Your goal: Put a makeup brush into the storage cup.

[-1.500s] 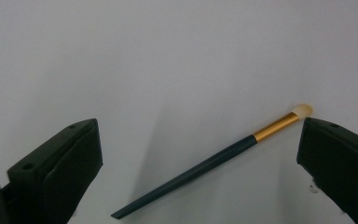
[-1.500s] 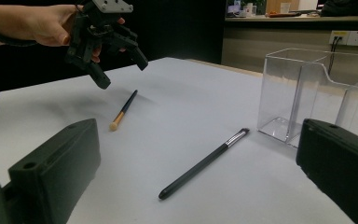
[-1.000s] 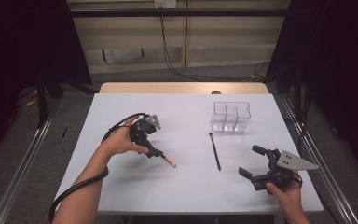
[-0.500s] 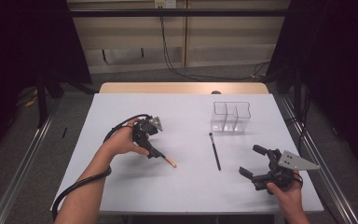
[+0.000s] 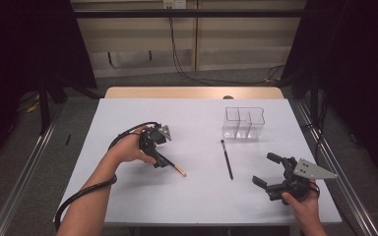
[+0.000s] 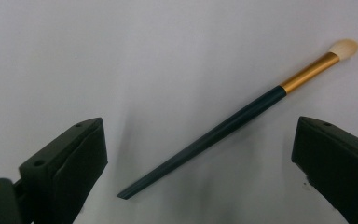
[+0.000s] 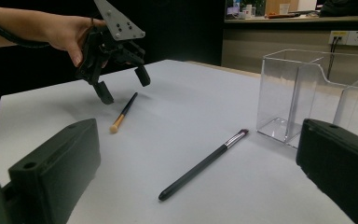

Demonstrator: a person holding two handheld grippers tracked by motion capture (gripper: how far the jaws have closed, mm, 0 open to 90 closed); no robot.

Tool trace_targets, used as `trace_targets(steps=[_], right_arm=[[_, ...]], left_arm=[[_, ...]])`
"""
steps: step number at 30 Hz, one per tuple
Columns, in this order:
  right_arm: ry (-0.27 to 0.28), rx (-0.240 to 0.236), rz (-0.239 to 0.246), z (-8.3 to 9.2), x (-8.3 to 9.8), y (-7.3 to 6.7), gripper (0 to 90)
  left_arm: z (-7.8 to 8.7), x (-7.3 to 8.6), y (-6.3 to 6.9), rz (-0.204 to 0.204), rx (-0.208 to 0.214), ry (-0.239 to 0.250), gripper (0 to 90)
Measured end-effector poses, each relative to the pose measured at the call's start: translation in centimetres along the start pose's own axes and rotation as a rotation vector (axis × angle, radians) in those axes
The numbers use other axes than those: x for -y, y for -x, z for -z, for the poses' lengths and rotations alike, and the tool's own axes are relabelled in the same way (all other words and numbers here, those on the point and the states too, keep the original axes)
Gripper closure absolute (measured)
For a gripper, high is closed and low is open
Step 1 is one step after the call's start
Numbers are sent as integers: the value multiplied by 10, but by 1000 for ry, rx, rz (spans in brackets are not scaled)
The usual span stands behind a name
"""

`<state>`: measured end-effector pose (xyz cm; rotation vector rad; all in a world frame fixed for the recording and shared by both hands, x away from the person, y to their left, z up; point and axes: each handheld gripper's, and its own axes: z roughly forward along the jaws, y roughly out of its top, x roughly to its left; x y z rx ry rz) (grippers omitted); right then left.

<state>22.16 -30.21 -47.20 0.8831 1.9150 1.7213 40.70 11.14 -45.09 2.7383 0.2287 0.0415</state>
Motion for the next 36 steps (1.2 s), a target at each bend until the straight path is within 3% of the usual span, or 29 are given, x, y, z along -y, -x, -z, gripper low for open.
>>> trace_targets(steps=[16, 20, 24, 28, 36], right_arm=[[-3, 3, 1, 0, 0, 1, 0], [0, 6, 1, 1, 0, 1, 0], [-1, 7, -1, 1, 0, 1, 0], [0, 7, -1, 1, 0, 1, 0], [3, 14, 5, 3, 0, 1, 0]], left_arm=[[-5, 4, -2, -9, 24, -25, 149], [-7, 7, -3, -13, 35, -55, 184], [-6, 9, -4, -5, 54, -45, 244], [-4, 8, -3, -7, 60, -57, 361], [-2, 8, -3, -10, 62, -63, 439]])
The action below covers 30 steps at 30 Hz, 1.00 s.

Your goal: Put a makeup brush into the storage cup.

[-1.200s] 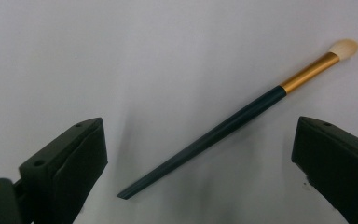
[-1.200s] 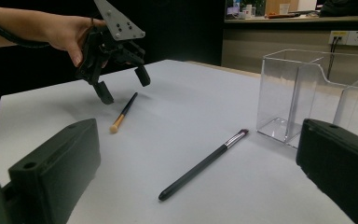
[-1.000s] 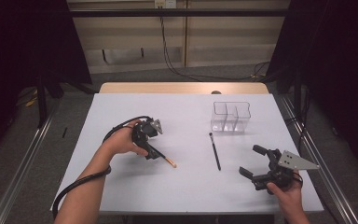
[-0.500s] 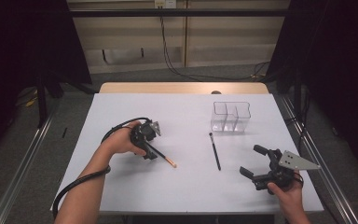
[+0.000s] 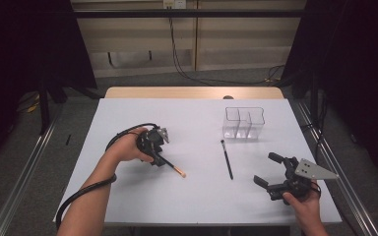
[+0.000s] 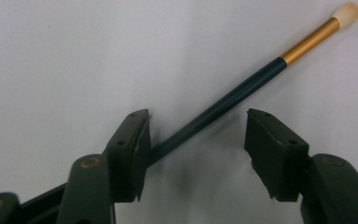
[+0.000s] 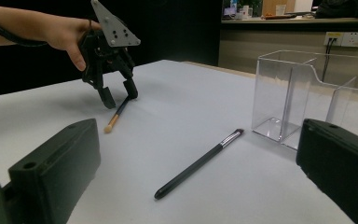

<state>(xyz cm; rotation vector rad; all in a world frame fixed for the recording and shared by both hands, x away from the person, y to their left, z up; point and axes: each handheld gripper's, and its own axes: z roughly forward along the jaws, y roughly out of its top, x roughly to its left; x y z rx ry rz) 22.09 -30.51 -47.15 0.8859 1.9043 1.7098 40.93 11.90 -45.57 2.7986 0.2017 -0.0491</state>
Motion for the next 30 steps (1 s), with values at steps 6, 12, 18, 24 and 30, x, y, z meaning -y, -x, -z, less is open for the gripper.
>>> trace_targets(steps=[6, 12, 18, 24, 30], right_arm=[[2, 5, -4, 1, 0, 1, 0], [2, 2, -2, 0, 0, 0, 0], [3, 2, -2, 1, 0, 0, 0], [3, 1, -1, 1, 0, 0, 0], [-2, -3, 2, 0, 0, 0, 0]], left_arm=[[1, 0, 2, 6, 6, -3, 555], [2, 0, 4, 20, 13, -11, 664], [2, -3, 6, 25, 34, -39, 793], [1, -6, 6, 43, 38, -60, 812], [-2, -12, 7, 46, 33, -102, 819]])
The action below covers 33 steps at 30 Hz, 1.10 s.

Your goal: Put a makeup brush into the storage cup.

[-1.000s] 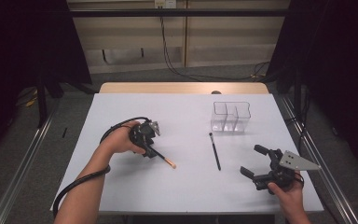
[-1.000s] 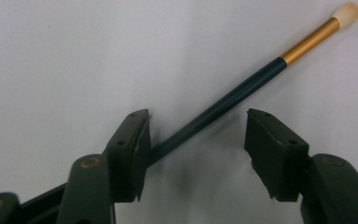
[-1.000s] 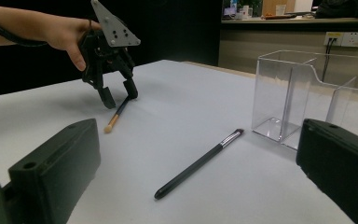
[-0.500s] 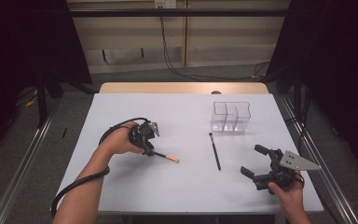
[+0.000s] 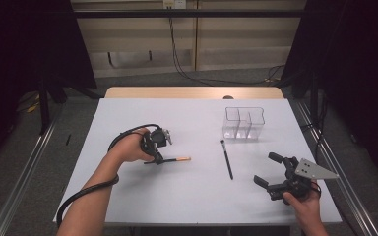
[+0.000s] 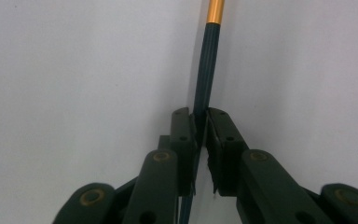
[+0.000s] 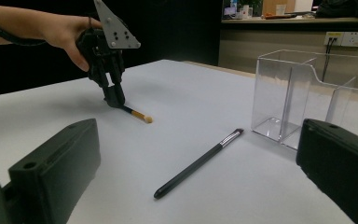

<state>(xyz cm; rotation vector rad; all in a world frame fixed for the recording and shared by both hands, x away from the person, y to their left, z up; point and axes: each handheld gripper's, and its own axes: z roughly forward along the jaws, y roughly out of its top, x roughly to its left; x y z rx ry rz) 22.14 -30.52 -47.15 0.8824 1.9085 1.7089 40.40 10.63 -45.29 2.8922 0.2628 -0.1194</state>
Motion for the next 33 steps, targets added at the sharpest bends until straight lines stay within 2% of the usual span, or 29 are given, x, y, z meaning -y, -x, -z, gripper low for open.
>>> trace_targets(steps=[2, 3, 4, 6, 10, 12, 13, 15, 16, 17, 19, 20, 21, 22, 23, 26, 27, 28, 30, 33], right_arm=[[-1, 0, 0, 0, 0, 0, 0], [-3, -1, 0, 0, 0, 0, 0], [-3, 0, 0, 0, 0, 1, 0], [-1, 2, -2, 1, 0, 1, 0], [1, 2, -3, 1, 0, 1, 0], [0, 2, -5, 1, 0, 1, 0], [-1, 2, -5, 1, 0, 1, 0], [-1, 2, -4, 0, 0, 0, 0], [-1, 1, -3, 0, 0, 0, 0], [-1, 1, -3, 0, 0, 0, 0], [-2, 1, -7, 0, 0, 0, 0], [-2, 1, -7, 0, 1, 1, 0], [-2, 1, -7, 0, 1, 1, 0], [-1, 1, -8, 0, 1, 1, 0], [-1, 1, -8, 0, 1, 1, 0], [-5, -1, -5, 0, 1, 0, 0], [-5, -1, -4, -1, 1, 0, 0], [-5, -1, -4, -1, 1, 1, 0], [-6, -2, -4, -1, 1, 0, 0], [-6, -2, -3, -1, 1, 1, 0]], left_arm=[[0, -1, 1, -11, -5, -7, 842], [0, -2, 0, -1, 0, -13, 842], [0, -1, 2, 4, -20, -1, 844], [1, 0, 2, 2, -13, -4, 845], [2, 7, 4, 40, -28, 51, 845], [3, 10, 4, 67, -29, 76, 845], [3, 12, 4, 96, -22, 96, 845], [3, 15, 4, 102, -26, 119, 845], [4, 17, 4, 120, -19, 152, 845], [4, 17, 4, 120, -19, 152, 845], [6, 19, 4, 137, -9, 195, 845], [8, 21, 4, 162, 3, 248, 844], [8, 21, 4, 162, 3, 248, 845], [10, 23, 4, 188, 13, 307, 845], [10, 23, 4, 188, 13, 307, 845], [10, 26, 6, 207, 17, 373, 845], [9, 29, 7, 217, 11, 409, 845], [9, 29, 7, 217, 11, 409, 845], [6, 33, 9, 256, 28, 493, 845], [5, 35, 10, 261, 33, 533, 845]])
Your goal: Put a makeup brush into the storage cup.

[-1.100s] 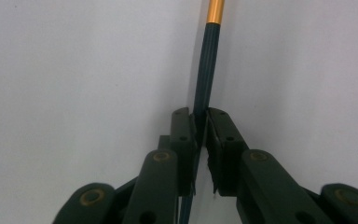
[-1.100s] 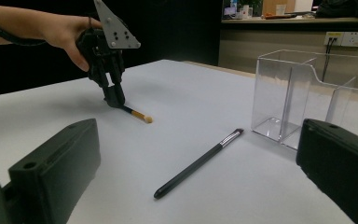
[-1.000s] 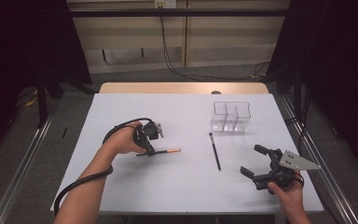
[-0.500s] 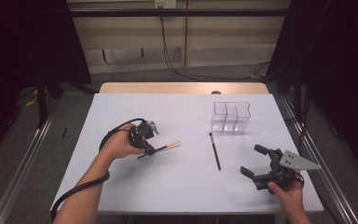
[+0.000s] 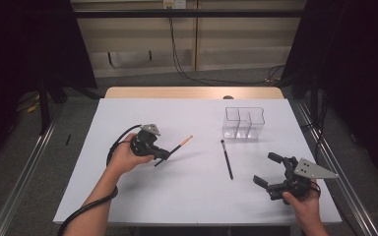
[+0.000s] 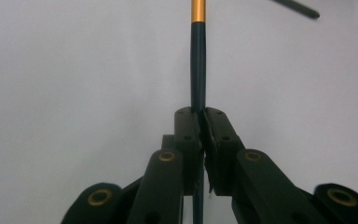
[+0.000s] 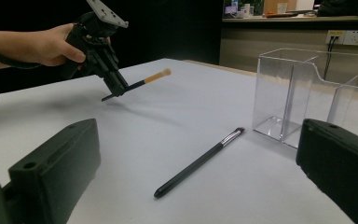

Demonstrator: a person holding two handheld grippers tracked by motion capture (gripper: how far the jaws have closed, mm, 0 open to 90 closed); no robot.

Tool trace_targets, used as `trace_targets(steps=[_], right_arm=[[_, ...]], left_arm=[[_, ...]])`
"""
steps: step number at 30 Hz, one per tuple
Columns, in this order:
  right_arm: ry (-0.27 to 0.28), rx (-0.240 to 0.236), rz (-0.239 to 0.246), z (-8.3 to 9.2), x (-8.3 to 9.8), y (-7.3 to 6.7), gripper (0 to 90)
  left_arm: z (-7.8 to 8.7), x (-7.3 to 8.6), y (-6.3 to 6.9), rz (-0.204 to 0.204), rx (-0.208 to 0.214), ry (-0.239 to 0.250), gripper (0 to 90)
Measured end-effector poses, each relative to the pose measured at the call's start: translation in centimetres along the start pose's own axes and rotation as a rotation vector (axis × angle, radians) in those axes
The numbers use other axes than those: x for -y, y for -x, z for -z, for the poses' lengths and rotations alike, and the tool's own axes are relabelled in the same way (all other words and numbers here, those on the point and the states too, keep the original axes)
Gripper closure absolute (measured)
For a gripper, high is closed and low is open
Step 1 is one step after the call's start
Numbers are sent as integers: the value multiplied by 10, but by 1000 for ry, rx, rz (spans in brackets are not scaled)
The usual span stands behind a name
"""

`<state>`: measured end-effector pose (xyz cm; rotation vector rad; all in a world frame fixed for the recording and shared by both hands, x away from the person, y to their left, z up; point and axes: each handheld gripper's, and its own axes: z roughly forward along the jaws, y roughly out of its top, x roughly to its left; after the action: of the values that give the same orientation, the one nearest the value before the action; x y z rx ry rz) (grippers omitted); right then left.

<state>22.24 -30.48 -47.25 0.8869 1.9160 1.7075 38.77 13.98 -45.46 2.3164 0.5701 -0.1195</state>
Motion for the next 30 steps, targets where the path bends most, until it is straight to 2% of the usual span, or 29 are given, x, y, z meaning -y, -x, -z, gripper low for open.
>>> trace_targets(steps=[3, 4, 5, 7, 11, 12, 13, 15, 17, 24, 30], right_arm=[[1, 0, 0, 0, 0, 0, 0], [1, 0, 0, 0, 0, 0, 0], [1, 0, 0, 0, 0, 0, 0], [-1, -1, 1, -1, 0, 0, 0], [-3, -5, 1, -2, 0, 0, 0], [-3, -5, 1, -2, 0, 0, 0], [-3, -6, 1, -2, 0, 0, 0], [-3, -5, 2, -2, 0, 0, 0], [-2, -4, 0, -2, 0, 0, 0], [-5, -7, -1, -3, 1, -2, 0], [-6, -8, 0, -4, 1, -1, 0]], left_arm=[[1, 3, 2, 5, 0, 48, 845], [2, 4, 3, 4, 6, 86, 844], [2, 4, 3, 4, 6, 86, 845], [2, 4, 5, 6, 9, 117, 844], [3, 5, 7, 31, 11, 221, 844], [3, 5, 7, 31, 11, 221, 845], [3, 5, 7, 36, 16, 251, 845], [4, 5, 9, 41, 8, 277, 844], [4, 5, 11, 49, 19, 320, 845], [5, 7, 17, 63, 19, 419, 845], [7, 10, 22, 74, 38, 498, 845]])
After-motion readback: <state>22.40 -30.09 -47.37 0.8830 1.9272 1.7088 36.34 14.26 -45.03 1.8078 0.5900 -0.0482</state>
